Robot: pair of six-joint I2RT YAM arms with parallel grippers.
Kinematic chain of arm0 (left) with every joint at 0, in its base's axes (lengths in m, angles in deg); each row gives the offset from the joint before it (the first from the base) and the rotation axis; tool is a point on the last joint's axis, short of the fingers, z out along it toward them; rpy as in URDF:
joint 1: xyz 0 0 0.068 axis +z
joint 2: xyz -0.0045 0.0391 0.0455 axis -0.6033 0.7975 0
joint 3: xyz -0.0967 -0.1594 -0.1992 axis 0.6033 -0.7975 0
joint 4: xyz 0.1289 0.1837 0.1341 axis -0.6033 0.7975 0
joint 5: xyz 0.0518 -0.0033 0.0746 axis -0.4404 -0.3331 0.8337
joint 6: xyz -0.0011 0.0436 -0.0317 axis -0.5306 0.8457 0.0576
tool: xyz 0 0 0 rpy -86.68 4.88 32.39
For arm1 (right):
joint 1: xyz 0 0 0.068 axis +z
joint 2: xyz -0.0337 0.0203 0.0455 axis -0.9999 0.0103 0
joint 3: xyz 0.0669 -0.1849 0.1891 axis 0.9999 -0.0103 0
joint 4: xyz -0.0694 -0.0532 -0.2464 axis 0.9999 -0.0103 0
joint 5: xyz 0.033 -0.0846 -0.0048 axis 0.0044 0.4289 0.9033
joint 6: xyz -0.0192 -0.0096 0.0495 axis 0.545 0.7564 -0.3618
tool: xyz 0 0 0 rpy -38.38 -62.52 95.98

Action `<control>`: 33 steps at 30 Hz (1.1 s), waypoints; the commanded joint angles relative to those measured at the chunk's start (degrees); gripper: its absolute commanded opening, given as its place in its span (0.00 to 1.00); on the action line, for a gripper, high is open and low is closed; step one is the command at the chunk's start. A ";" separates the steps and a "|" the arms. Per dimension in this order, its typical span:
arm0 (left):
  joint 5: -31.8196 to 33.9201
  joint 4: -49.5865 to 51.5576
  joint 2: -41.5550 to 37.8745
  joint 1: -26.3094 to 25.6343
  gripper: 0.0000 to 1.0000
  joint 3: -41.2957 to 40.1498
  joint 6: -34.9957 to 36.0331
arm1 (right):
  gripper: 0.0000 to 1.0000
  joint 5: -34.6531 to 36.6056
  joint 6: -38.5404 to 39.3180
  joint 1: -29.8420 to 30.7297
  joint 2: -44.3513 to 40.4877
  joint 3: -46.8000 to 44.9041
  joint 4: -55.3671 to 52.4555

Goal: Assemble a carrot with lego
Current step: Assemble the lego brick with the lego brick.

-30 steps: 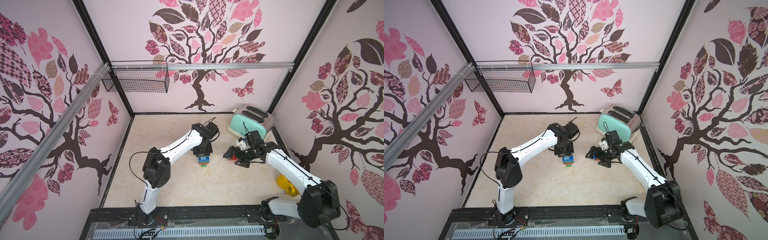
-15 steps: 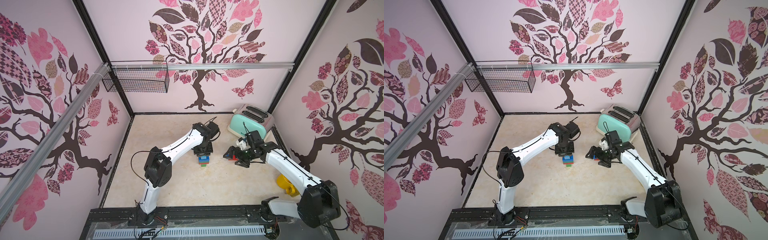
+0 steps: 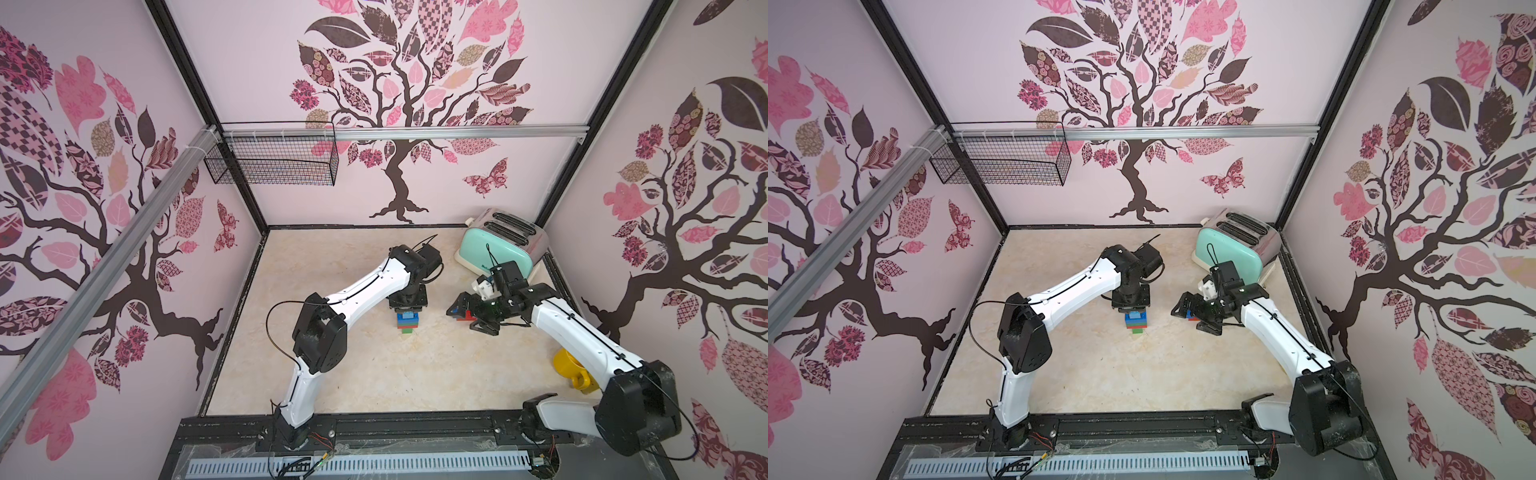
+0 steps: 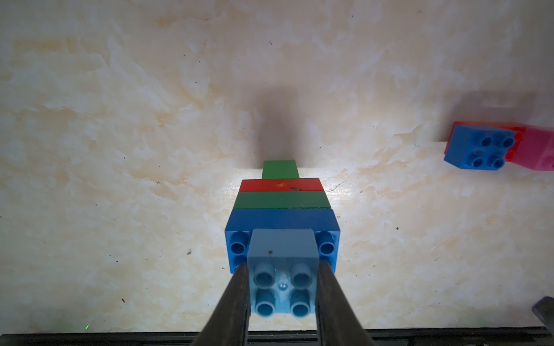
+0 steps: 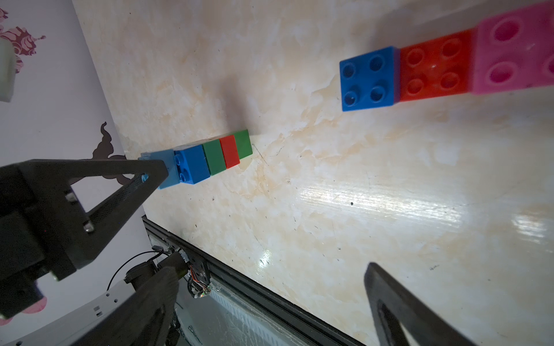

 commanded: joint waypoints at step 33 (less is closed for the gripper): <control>5.62 -2.75 -2.83 -3.31 0.01 -5.79 -2.37 | 1.00 0.11 0.48 -0.87 0.72 1.67 -0.95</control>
